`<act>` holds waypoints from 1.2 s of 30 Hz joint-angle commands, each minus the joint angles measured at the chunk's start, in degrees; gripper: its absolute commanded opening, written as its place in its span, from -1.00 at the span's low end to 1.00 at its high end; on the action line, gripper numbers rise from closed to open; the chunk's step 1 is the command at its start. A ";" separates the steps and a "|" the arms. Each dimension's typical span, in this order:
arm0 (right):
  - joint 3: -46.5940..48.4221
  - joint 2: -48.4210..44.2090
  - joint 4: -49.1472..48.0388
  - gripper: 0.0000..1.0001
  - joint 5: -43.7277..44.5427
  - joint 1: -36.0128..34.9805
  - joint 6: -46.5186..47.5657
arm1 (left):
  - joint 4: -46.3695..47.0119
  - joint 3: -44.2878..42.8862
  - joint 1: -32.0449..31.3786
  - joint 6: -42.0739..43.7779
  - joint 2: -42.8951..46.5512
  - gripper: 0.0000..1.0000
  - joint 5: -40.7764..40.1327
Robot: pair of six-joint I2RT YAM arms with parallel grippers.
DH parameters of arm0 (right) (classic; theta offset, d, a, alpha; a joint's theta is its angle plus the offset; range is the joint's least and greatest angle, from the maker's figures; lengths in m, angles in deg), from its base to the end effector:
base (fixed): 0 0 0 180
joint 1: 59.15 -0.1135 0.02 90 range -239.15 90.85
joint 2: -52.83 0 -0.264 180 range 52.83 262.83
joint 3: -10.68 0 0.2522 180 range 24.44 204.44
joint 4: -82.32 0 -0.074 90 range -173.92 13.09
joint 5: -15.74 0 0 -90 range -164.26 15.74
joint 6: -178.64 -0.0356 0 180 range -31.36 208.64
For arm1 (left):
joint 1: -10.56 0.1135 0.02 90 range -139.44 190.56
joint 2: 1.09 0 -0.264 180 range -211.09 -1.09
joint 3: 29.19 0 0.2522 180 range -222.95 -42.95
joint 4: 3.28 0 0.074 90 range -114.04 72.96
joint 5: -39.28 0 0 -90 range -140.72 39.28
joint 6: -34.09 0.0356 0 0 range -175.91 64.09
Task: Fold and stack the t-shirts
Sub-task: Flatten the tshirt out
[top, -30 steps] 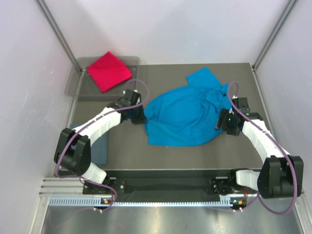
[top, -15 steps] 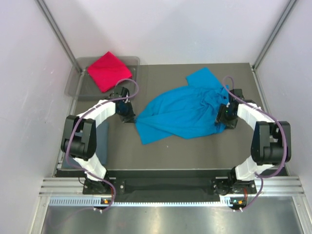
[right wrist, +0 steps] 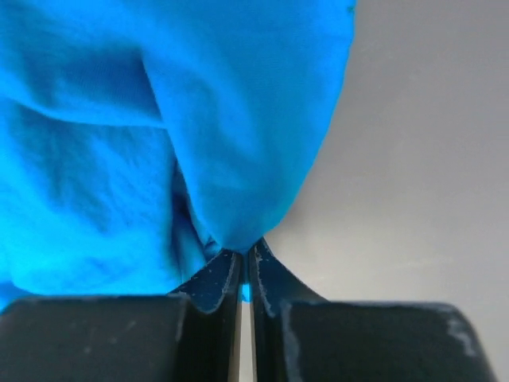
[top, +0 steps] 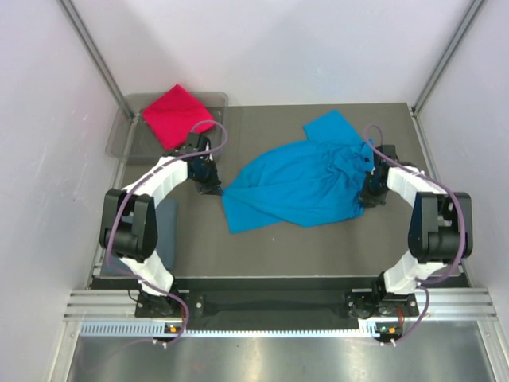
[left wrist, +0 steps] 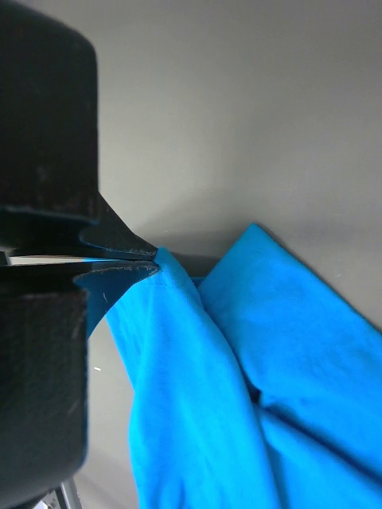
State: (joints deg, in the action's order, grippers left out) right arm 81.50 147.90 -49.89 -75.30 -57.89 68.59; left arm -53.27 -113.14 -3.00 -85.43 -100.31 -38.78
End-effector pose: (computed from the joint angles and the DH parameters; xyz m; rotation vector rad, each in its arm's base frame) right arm 0.3070 -0.0061 0.1686 0.5199 2.7855 0.0985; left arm 0.3396 -0.0895 0.2088 -0.3221 2.7562 -0.4932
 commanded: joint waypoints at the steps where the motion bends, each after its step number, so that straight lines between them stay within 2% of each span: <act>1: 0.34 -7.60 0.08 -1.00 4.55 0.15 1.15 | -3.06 -1.53 0.55 2.36 7.45 -1.00 -2.27; 3: -0.63 -10.76 2.36 -1.00 6.39 -0.03 2.12 | -3.93 -1.00 0.64 2.54 9.82 -1.00 -3.07; 9: -4.06 -29.56 8.50 -1.00 10.09 -0.11 2.74 | -5.43 4.52 0.64 2.62 23.26 -1.00 -4.74; 15: -4.33 -51.08 16.40 -1.00 11.05 -0.20 2.04 | -6.22 10.68 0.73 3.94 43.19 -1.00 -4.56; 18: -1.08 -56.37 20.28 -1.00 12.55 -0.82 1.51 | -6.92 10.70 0.64 4.12 50.50 -1.00 -6.23; 22: 3.05 -59.30 20.65 -1.00 12.91 -0.82 -0.33 | -8.07 7.18 0.64 4.21 52.99 -1.00 -9.74; 26: 3.50 -53.78 17.32 -1.00 11.85 -0.82 -1.21 | -5.61 5.86 0.73 3.42 48.61 -1.00 -11.07; 29: 4.02 -44.99 12.67 -1.00 10.02 -0.82 -3.14 | -4.47 3.59 0.73 3.76 38.69 -1.00 -10.46; 30: 4.29 -39.57 11.87 -1.00 9.31 -0.82 -3.76 | -4.73 2.44 0.73 4.20 31.96 -1.00 -10.36; 32: 5.87 -33.40 10.20 -1.00 6.59 -0.47 -4.64 | -5.78 -0.37 0.73 5.52 24.64 -1.00 -9.58; 33: 6.57 -27.02 8.97 -1.00 5.79 -0.38 -4.99 | -5.96 -3.34 0.73 6.31 17.29 -1.00 -8.01; 35: 9.03 -20.92 7.21 -1.00 4.39 -0.20 -4.29 | -7.53 -6.78 0.73 7.72 9.96 -1.00 -7.73; 36: 10.08 -15.06 6.07 -1.00 3.94 -0.12 -4.03 | -9.02 -11.32 0.90 8.16 2.61 -1.00 -7.81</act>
State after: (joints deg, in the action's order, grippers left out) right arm 87.58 125.02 -38.70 -68.46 -58.33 65.38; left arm -59.82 -117.62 -2.58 -80.18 -87.02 -47.26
